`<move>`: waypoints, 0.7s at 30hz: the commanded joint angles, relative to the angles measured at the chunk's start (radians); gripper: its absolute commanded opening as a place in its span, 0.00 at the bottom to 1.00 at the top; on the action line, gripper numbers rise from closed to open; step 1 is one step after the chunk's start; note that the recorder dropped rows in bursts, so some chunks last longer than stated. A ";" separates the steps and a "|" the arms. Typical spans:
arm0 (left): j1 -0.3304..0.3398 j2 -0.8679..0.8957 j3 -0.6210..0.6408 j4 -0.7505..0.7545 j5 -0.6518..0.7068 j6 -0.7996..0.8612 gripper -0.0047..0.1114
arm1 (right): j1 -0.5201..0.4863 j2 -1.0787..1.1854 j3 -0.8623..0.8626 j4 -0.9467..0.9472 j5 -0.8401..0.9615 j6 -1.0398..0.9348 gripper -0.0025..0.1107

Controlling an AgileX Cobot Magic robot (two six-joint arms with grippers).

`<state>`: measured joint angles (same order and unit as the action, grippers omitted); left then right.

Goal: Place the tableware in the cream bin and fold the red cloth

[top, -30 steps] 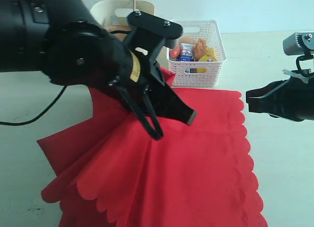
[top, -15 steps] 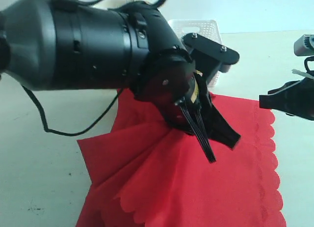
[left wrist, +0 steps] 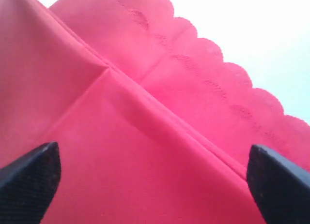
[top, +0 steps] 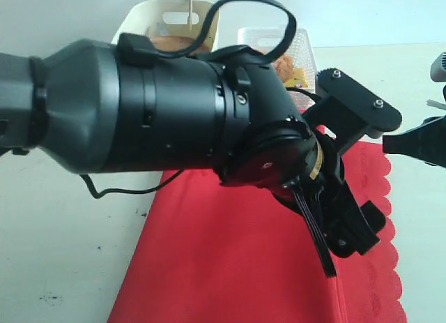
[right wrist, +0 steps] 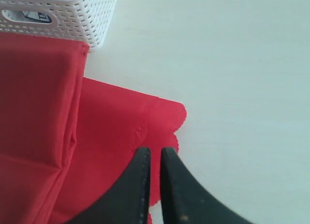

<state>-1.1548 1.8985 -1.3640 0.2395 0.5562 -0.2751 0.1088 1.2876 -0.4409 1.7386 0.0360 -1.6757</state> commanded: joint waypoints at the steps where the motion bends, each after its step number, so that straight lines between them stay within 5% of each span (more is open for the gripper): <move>1: 0.025 -0.095 -0.008 0.052 0.116 0.014 0.94 | -0.001 0.005 0.005 0.006 -0.004 0.001 0.10; 7: 0.105 -0.202 0.054 0.093 0.187 0.014 0.84 | -0.001 0.005 0.005 0.003 0.150 -0.029 0.10; 10: 0.163 -0.248 0.151 0.100 0.134 0.001 0.59 | -0.001 0.005 0.005 0.003 0.232 -0.050 0.10; 14: 0.261 -0.294 0.280 0.100 0.006 -0.034 0.07 | -0.001 0.016 0.005 0.003 0.327 -0.050 0.10; 21: 0.378 -0.303 0.414 0.101 -0.128 -0.041 0.07 | 0.071 0.151 -0.044 0.006 0.273 -0.047 0.22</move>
<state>-0.8048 1.6074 -0.9799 0.3336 0.4881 -0.3041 0.1509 1.3805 -0.4505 1.7426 0.3587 -1.7152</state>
